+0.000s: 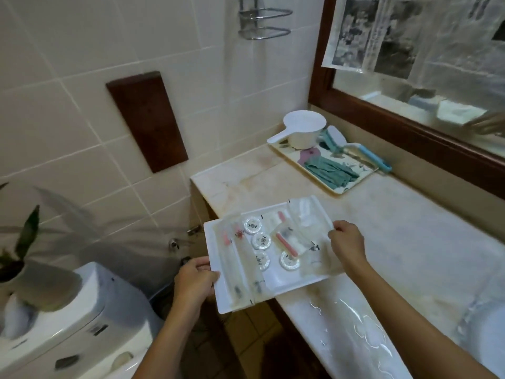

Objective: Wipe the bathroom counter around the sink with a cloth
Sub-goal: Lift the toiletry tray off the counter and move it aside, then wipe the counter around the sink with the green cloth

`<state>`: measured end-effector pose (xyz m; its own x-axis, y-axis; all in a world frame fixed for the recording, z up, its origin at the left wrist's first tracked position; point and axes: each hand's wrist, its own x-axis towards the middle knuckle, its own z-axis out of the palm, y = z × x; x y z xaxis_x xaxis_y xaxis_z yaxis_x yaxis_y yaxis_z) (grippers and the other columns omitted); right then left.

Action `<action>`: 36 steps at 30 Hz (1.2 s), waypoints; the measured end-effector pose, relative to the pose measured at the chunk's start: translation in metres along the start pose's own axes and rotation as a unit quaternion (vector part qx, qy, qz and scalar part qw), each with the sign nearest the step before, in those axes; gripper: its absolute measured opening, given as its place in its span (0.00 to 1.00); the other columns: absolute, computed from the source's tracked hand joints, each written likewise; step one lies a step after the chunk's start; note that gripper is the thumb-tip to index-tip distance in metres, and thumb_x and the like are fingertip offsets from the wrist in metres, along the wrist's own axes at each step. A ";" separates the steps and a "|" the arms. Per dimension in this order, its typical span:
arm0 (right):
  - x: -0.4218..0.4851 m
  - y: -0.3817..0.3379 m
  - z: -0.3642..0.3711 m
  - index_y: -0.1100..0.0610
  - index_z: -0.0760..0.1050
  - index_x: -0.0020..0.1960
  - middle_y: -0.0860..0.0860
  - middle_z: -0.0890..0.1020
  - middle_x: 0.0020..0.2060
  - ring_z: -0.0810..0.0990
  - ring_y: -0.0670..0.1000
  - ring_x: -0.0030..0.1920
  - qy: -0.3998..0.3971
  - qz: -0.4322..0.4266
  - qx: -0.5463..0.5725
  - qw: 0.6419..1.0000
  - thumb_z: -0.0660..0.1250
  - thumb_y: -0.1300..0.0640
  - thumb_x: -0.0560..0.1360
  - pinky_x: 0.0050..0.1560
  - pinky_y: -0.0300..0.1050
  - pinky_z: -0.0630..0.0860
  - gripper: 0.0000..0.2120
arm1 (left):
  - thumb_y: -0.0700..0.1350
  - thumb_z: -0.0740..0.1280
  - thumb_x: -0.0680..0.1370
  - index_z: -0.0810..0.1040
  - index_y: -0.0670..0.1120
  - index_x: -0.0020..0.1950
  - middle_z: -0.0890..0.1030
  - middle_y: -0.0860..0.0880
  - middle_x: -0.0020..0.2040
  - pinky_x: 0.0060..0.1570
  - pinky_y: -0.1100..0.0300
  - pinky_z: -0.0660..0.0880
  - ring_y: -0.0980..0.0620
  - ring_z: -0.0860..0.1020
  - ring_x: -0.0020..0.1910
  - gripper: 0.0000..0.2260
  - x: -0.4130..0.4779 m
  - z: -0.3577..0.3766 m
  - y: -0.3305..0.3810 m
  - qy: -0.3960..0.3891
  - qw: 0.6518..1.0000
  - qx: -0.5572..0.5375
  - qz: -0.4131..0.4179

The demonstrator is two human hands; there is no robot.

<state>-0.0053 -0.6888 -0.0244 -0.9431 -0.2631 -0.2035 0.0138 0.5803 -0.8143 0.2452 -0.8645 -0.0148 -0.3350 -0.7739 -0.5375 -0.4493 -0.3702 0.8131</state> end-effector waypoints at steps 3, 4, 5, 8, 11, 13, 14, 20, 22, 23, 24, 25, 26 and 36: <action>0.043 -0.024 0.038 0.69 0.75 0.44 0.62 0.77 0.43 0.76 0.62 0.43 -0.023 -0.029 -0.024 0.999 0.57 0.64 0.65 0.42 0.52 0.74 0.13 | 0.31 0.67 0.74 0.77 0.43 0.59 0.82 0.44 0.51 0.46 0.49 0.82 0.46 0.82 0.48 0.15 0.040 -0.003 0.012 0.026 0.999 -0.008 -0.016; 0.058 -0.030 0.052 0.68 0.74 0.42 0.62 0.77 0.41 0.76 0.63 0.42 -0.029 -0.041 -0.037 0.998 0.56 0.61 0.63 0.42 0.52 0.74 0.14 | 0.32 0.67 0.74 0.77 0.43 0.60 0.82 0.44 0.51 0.47 0.48 0.82 0.46 0.82 0.48 0.15 0.053 -0.004 0.016 0.033 0.999 -0.010 -0.020; 0.073 -0.037 0.064 0.67 0.74 0.40 0.63 0.77 0.40 0.76 0.63 0.41 -0.033 -0.053 -0.050 0.997 0.55 0.60 0.61 0.41 0.52 0.73 0.14 | 0.32 0.67 0.74 0.77 0.43 0.59 0.82 0.44 0.51 0.47 0.49 0.82 0.46 0.82 0.48 0.15 0.068 -0.004 0.021 0.042 0.999 -0.016 -0.023; 0.112 -0.059 0.099 0.65 0.70 0.35 0.62 0.75 0.38 0.73 0.62 0.39 -0.038 -0.065 -0.086 0.993 0.56 0.63 0.63 0.36 0.49 0.68 0.06 | 0.33 0.67 0.75 0.78 0.45 0.56 0.83 0.45 0.49 0.41 0.53 0.81 0.47 0.82 0.45 0.13 0.111 -0.004 0.037 0.056 0.998 -0.031 -0.030; 0.150 -0.082 0.127 0.63 0.67 0.33 0.62 0.73 0.38 0.72 0.59 0.38 -0.032 -0.063 -0.101 0.992 0.57 0.66 0.64 0.34 0.48 0.64 0.03 | 0.33 0.67 0.75 0.76 0.48 0.51 0.82 0.46 0.49 0.43 0.54 0.81 0.47 0.82 0.47 0.11 0.151 -0.002 0.055 0.039 0.998 -0.047 -0.034; 0.171 -0.095 0.140 0.58 0.66 0.32 0.60 0.73 0.38 0.73 0.59 0.40 -0.034 -0.065 -0.126 0.989 0.57 0.65 0.64 0.38 0.49 0.67 0.04 | 0.33 0.68 0.75 0.75 0.50 0.47 0.81 0.47 0.49 0.48 0.51 0.81 0.46 0.82 0.48 0.11 0.171 0.003 0.063 0.031 0.997 -0.061 -0.043; 0.182 -0.102 0.148 0.58 0.68 0.33 0.60 0.75 0.39 0.75 0.60 0.42 -0.036 -0.063 -0.147 0.987 0.57 0.64 0.65 0.41 0.50 0.70 0.04 | 0.34 0.68 0.75 0.75 0.50 0.48 0.81 0.47 0.49 0.48 0.50 0.81 0.46 0.82 0.48 0.11 0.182 0.005 0.066 0.029 0.997 -0.063 -0.045; 0.216 -0.131 0.170 0.66 0.75 0.50 0.62 0.77 0.50 0.77 0.63 0.51 -0.013 -0.063 -0.216 0.974 0.56 0.64 0.73 0.49 0.55 0.76 0.11 | 0.34 0.69 0.75 0.75 0.46 0.54 0.80 0.46 0.50 0.45 0.51 0.82 0.48 0.81 0.47 0.12 0.219 0.023 0.084 0.023 0.996 -0.070 -0.051; 0.223 -0.136 0.173 0.65 0.73 0.50 0.63 0.76 0.52 0.75 0.63 0.52 -0.027 -0.065 -0.221 0.973 0.56 0.65 0.72 0.49 0.54 0.75 0.11 | 0.33 0.68 0.75 0.75 0.45 0.55 0.80 0.47 0.49 0.46 0.52 0.81 0.48 0.81 0.47 0.12 0.227 0.027 0.090 0.022 0.996 -0.074 -0.047; 0.226 -0.137 0.175 0.64 0.72 0.50 0.63 0.76 0.52 0.75 0.61 0.51 -0.035 -0.061 -0.214 0.974 0.55 0.65 0.72 0.47 0.52 0.73 0.10 | 0.33 0.68 0.75 0.75 0.44 0.56 0.80 0.47 0.48 0.46 0.52 0.81 0.48 0.81 0.47 0.12 0.231 0.029 0.093 0.021 0.996 -0.075 -0.045; 0.229 -0.139 0.177 0.62 0.72 0.49 0.62 0.76 0.51 0.74 0.60 0.50 -0.043 -0.058 -0.202 0.977 0.55 0.65 0.70 0.46 0.50 0.71 0.10 | 0.33 0.68 0.75 0.75 0.44 0.55 0.80 0.47 0.48 0.46 0.53 0.81 0.48 0.81 0.47 0.11 0.236 0.030 0.095 0.023 0.996 -0.073 -0.044; 0.231 -0.140 0.180 0.61 0.71 0.49 0.62 0.76 0.51 0.74 0.61 0.50 -0.050 -0.057 -0.188 0.979 0.55 0.64 0.69 0.45 0.49 0.70 0.11 | 0.33 0.68 0.75 0.76 0.45 0.55 0.80 0.48 0.47 0.46 0.53 0.81 0.48 0.80 0.47 0.11 0.239 0.030 0.097 0.027 0.996 -0.073 -0.043; 0.232 -0.141 0.181 0.61 0.71 0.49 0.62 0.77 0.51 0.75 0.61 0.51 -0.056 -0.055 -0.174 0.982 0.54 0.62 0.67 0.46 0.49 0.70 0.13 | 0.33 0.68 0.75 0.76 0.45 0.54 0.80 0.48 0.47 0.45 0.53 0.80 0.49 0.80 0.46 0.11 0.242 0.030 0.098 0.032 0.996 -0.070 -0.041; 0.228 -0.111 0.173 0.61 0.74 0.55 0.57 0.78 0.57 0.76 0.59 0.59 -0.069 -0.113 -0.132 0.982 0.61 0.66 0.72 0.56 0.53 0.73 0.13 | 0.35 0.69 0.75 0.74 0.46 0.56 0.80 0.48 0.48 0.44 0.54 0.79 0.50 0.80 0.46 0.12 0.245 0.037 0.091 0.057 0.996 -0.066 -0.003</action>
<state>-0.1645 -0.9472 -0.0744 -0.8579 -0.4996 -0.1201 -0.2947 0.6700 -0.6814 0.0917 -1.0688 -0.0802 -0.2333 -0.8215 -0.5203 -0.3365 -0.4338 0.8358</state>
